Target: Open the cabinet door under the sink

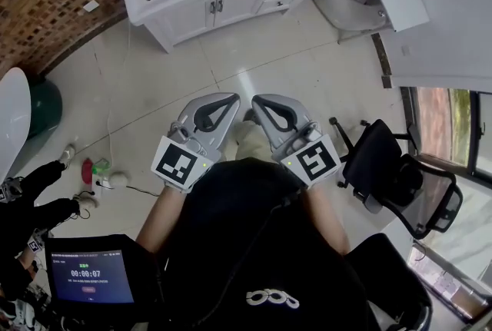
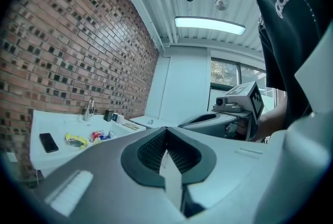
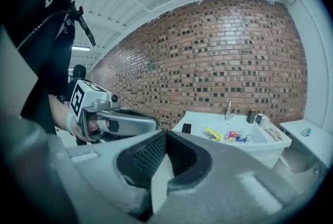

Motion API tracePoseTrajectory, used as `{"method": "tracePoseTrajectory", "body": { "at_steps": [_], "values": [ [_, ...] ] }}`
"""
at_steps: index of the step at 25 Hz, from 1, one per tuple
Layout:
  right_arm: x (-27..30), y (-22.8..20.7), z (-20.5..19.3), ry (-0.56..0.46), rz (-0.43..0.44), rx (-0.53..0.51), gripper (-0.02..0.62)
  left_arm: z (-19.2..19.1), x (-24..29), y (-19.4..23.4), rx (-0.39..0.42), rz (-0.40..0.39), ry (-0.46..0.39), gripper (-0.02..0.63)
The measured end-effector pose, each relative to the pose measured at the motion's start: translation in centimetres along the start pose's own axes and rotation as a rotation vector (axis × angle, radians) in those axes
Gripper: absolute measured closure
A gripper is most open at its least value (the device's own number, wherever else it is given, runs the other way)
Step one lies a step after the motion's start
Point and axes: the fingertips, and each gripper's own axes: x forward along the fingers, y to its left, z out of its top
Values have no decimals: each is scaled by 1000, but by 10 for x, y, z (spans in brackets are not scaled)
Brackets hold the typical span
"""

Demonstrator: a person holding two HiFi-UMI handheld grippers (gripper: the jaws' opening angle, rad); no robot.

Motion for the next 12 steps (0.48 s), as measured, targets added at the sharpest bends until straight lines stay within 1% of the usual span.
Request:
{"method": "tracePoseTrajectory", "body": {
  "at_steps": [5, 9, 12],
  "values": [
    [17, -21, -3, 17, 28, -1, 606, -1, 15, 21, -13, 27, -7, 591],
    [28, -42, -13, 17, 60, 15, 606, -7, 31, 33, -5, 61, 13, 591],
    [30, -63, -11, 9, 86, 19, 606, -3, 49, 35, 11, 87, 35, 591]
  ]
}}
